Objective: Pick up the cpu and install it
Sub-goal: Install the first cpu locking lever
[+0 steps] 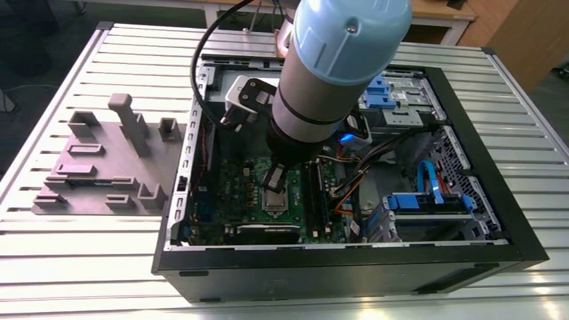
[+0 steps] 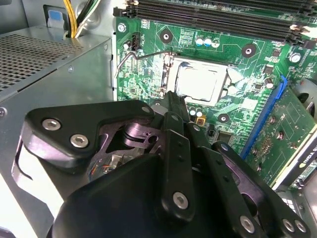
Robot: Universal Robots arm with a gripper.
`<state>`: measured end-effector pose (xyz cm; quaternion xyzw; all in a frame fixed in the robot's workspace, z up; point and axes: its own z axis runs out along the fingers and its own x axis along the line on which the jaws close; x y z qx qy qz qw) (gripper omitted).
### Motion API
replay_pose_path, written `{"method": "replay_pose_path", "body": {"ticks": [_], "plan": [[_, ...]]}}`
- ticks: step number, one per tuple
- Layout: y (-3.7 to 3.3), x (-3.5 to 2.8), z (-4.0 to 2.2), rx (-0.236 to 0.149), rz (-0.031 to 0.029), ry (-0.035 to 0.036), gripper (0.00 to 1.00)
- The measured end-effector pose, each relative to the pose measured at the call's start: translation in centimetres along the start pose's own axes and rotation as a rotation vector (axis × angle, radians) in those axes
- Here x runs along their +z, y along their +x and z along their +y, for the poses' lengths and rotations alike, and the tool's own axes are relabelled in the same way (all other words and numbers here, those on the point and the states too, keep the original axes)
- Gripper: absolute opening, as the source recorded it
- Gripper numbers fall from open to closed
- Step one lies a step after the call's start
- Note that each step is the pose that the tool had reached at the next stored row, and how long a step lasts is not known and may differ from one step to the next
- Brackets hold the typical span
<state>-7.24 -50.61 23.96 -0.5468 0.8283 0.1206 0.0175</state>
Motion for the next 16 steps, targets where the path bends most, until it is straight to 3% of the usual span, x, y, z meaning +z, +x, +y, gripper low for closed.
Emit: {"method": "replay_pose_path", "body": {"ticks": [5,11,16], "plan": [[-0.06,-0.02,-0.15,0.0,0.0,0.0,0.1],[-0.47,-0.11,-1.01,0.0,0.0,-0.0001,0.1],[-0.59,-0.46,-0.97,0.0,0.0024,0.0018,0.1]]}}
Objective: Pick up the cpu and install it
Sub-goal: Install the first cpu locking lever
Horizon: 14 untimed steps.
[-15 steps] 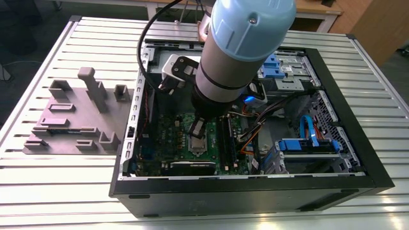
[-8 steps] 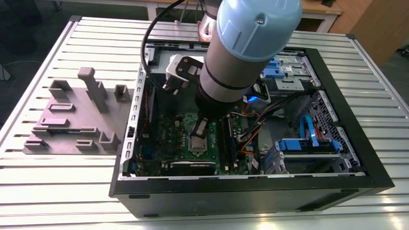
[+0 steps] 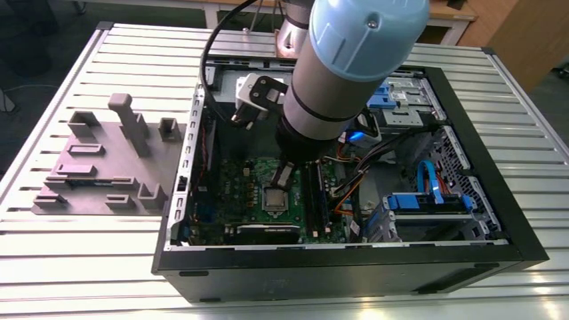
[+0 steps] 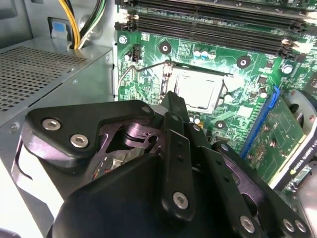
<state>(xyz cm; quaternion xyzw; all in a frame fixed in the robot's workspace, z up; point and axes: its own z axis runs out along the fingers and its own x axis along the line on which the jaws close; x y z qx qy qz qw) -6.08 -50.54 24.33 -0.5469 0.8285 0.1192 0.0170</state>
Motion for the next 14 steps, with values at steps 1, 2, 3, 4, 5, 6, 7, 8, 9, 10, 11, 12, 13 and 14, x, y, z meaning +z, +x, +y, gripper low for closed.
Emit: {"method": "replay_pose_path", "body": {"ticks": [1,2,3,4,5,6,7,8,9,10,11,12,13,14], "plan": [[-0.04,-0.23,0.05,0.0,-0.0003,0.0006,0.1],[-0.08,-0.44,0.09,0.0,-0.0006,0.0013,0.1],[-0.1,-0.57,0.12,-0.001,-0.001,0.0026,0.1],[-0.13,-0.59,0.13,-0.001,-0.0008,0.0052,0.1],[-0.13,-0.59,0.13,-0.001,0.0024,0.0097,0.1],[-0.13,-0.61,0.13,-0.001,0.0095,0.0152,0.1],[-0.13,-0.61,0.13,0.0,0.0204,0.0215,0.1],[-0.14,-0.61,0.13,-0.001,0.0289,0.0271,0.1],[-0.14,-0.6,0.14,-0.002,0.0317,0.0319,0.1],[-0.14,-0.6,0.14,-0.005,0.0303,0.036,0.1],[-0.14,-0.6,0.14,-0.009,0.0272,0.0391,0.1],[-0.15,-0.6,0.14,-0.015,0.0217,0.0411,0.1],[-0.15,-0.6,0.14,-0.023,0.0163,0.0439,0.1],[-0.15,-0.59,0.14,-0.029,0.0104,0.0474,0.1]]}}
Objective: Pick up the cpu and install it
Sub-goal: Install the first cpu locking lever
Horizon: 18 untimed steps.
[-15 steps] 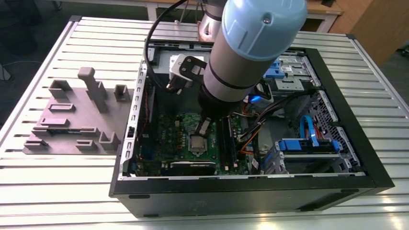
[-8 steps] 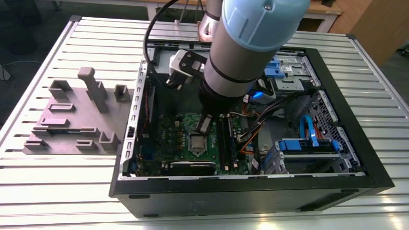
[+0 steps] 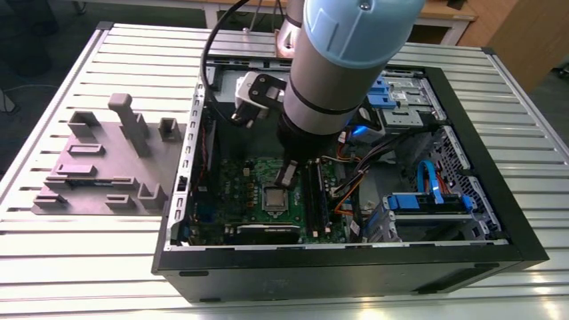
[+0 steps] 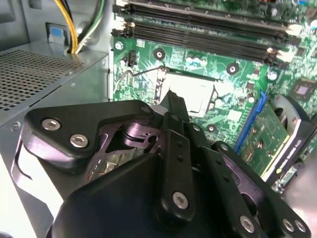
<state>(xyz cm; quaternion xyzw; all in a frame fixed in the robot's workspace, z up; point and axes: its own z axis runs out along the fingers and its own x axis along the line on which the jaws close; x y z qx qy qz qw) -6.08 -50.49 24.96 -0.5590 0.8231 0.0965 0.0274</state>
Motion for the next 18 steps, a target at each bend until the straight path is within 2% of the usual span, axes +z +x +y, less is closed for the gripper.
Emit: {"method": "replay_pose_path", "body": {"ticks": [2,4,8,11,14,15,18], "plan": [[0.0,0.0,0.0,-0.01,-0.011,0.0077,0.1],[-0.01,0.01,-0.01,-0.013,-0.0142,0.0146,0.1],[-0.09,0.03,-0.17,-0.013,-0.0146,0.0153,0.1],[-0.43,0.06,-0.5,-0.013,-0.0144,0.0153,0.1],[-1.0,0.15,-0.71,-0.013,-0.0144,0.0153,0.1],[-1.46,0.26,-0.74,-0.013,-0.0145,0.0154,0.1],[-2.37,0.45,-0.49,-0.013,-0.0144,0.0153,0.1]]}}
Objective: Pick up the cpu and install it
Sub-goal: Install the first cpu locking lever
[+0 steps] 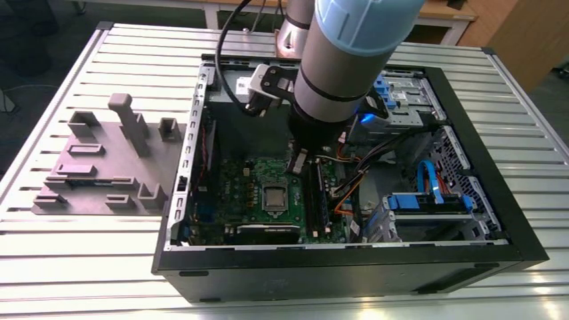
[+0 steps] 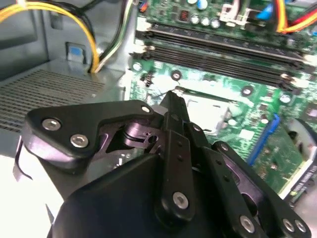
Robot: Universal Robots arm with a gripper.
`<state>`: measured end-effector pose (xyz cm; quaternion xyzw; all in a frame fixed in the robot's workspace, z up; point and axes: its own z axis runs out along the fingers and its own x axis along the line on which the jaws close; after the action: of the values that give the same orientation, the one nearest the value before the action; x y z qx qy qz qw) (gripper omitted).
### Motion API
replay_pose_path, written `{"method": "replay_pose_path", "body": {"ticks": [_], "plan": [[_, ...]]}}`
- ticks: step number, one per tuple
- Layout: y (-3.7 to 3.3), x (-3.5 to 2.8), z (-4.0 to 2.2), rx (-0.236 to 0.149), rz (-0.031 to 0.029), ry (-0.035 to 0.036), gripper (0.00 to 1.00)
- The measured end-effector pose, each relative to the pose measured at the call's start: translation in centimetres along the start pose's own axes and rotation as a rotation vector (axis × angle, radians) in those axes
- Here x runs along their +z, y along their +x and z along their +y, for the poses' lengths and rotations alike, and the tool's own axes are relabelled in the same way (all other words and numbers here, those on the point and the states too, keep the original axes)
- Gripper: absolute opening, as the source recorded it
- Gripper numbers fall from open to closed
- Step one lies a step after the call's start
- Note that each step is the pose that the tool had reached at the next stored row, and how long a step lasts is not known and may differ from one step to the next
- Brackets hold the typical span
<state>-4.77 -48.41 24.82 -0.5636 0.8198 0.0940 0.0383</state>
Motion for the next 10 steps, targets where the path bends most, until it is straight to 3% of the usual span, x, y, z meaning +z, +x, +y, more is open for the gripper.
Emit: {"method": "replay_pose_path", "body": {"ticks": [2,10], "plan": [[-0.37,0.09,0.11,0.0,0.0,0.0,0.1],[-0.4,0.1,0.07,0.0,0.0,0.0,0.1]]}}
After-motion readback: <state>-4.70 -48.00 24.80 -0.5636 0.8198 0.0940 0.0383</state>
